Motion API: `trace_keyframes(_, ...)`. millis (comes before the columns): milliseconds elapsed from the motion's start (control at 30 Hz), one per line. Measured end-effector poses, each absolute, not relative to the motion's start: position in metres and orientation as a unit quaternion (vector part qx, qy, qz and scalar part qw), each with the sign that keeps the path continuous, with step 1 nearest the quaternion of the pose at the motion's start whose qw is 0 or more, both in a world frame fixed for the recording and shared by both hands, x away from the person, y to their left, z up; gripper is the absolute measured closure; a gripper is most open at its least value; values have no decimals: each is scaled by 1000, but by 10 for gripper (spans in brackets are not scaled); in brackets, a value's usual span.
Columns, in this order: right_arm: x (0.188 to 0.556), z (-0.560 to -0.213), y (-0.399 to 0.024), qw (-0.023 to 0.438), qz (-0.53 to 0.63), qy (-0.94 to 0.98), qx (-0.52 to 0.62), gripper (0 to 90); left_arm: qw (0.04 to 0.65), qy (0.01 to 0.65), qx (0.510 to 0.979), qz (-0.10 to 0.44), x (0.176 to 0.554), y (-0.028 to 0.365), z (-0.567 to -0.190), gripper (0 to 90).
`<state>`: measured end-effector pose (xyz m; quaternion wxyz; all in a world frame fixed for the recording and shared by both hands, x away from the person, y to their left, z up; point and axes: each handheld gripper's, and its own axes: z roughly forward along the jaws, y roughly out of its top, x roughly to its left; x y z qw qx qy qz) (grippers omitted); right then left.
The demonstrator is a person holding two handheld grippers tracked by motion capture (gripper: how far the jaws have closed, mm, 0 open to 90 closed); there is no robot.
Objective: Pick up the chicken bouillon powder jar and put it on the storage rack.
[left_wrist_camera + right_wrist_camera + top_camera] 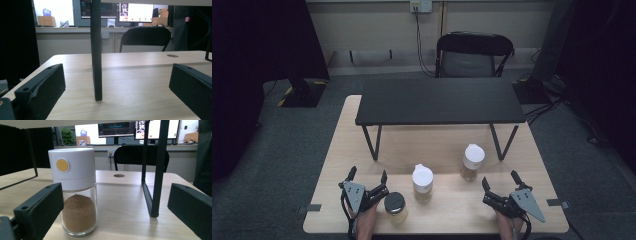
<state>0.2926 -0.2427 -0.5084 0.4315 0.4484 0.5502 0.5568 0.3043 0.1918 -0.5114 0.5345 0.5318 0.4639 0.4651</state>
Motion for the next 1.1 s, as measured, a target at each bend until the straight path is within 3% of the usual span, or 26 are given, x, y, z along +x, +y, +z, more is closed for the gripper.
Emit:
trace_keyframes(833, 291, -509, -241, 439, 555, 548, 446, 0, 530, 480, 521, 467, 304, 196, -505, 4)
trace_keyframes(1100, 291, -509, -241, 440, 555, 549, 444, 0, 541, 488, 524, 441, 302, 200, -495, 3)
